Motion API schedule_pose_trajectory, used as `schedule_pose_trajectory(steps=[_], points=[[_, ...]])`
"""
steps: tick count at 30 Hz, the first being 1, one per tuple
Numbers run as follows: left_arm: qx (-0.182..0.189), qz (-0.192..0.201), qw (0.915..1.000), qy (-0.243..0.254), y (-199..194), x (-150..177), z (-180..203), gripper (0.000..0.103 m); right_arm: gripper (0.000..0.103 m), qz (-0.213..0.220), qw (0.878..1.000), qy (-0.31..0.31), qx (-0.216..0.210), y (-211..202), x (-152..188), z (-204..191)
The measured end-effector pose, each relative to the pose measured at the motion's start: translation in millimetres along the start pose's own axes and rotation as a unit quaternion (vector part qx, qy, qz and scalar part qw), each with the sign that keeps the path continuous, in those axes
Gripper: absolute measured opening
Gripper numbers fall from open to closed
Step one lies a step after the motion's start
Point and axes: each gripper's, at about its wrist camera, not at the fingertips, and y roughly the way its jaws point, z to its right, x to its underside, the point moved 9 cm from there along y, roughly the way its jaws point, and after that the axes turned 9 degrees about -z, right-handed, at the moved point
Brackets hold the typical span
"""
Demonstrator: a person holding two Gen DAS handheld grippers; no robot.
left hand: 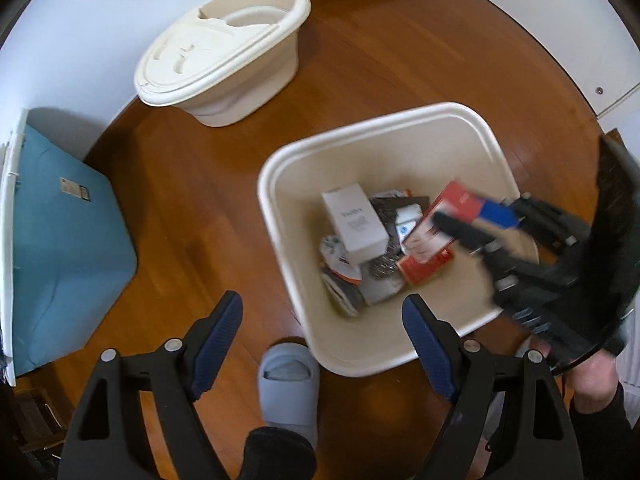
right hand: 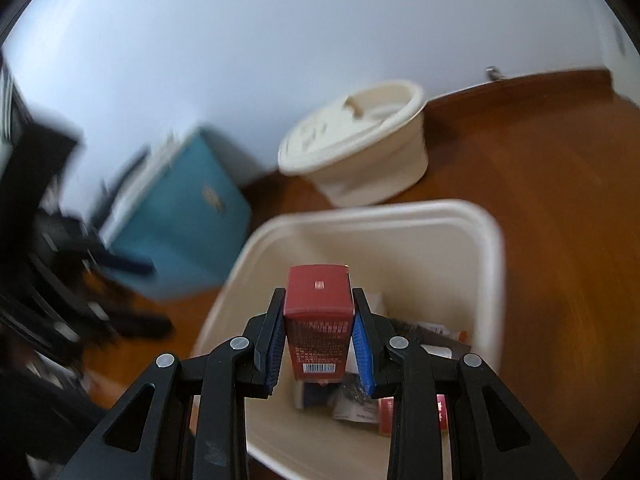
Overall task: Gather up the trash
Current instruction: 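Drop the cigarette pack into the wastebasket with the left gripper while the right drops the red box, then grasp the roll of packing tape by its rim with the right gripper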
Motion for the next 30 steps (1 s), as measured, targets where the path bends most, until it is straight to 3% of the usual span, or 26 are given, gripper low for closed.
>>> schedule_pose_trajectory(steps=[3, 7, 9, 12, 14, 18, 20, 21, 25, 30], points=[[0.009, 0.006, 0.9999, 0.004, 2, -3, 2, 0.082, 0.033, -0.040, 0.998, -0.020, 0.048, 31, 1, -2], [-0.017, 0.016, 0.9991, 0.034, 1, -4, 8, 0.082, 0.034, -0.076, 0.995, -0.032, 0.064, 48, 10, -1], [-0.023, 0.016, 0.9989, 0.038, 3, -5, 8, 0.082, 0.045, -0.076, 0.995, -0.033, 0.064, 43, 15, 0], [-0.017, 0.014, 0.9991, 0.035, 1, -5, 9, 0.082, 0.046, -0.030, 0.999, -0.008, 0.034, 8, 14, 1], [-0.017, 0.024, 0.9986, 0.043, -4, -7, 15, 0.082, 0.046, 0.030, 1.000, 0.005, 0.004, -42, 20, 14], [-0.026, 0.042, 0.9961, 0.074, -12, -11, 33, 0.082, 0.052, 0.076, 0.994, 0.045, 0.058, -99, 73, 89], [-0.023, 0.035, 0.9957, 0.083, -10, -10, 42, 0.082, 0.052, 0.048, 0.993, 0.057, 0.087, -93, 116, 126], [-0.022, 0.032, 0.9955, 0.087, -7, -10, 46, 0.082, 0.052, 0.014, 0.993, 0.067, 0.098, -78, 143, 144], [-0.023, 0.028, 0.9943, 0.100, -5, -11, 60, 0.082, 0.051, -0.085, 0.991, 0.046, 0.089, -2, 224, 164], [-0.026, 0.033, 0.9929, 0.112, -5, -13, 74, 0.082, 0.049, -0.104, 0.990, 0.029, 0.090, 41, 246, 164]])
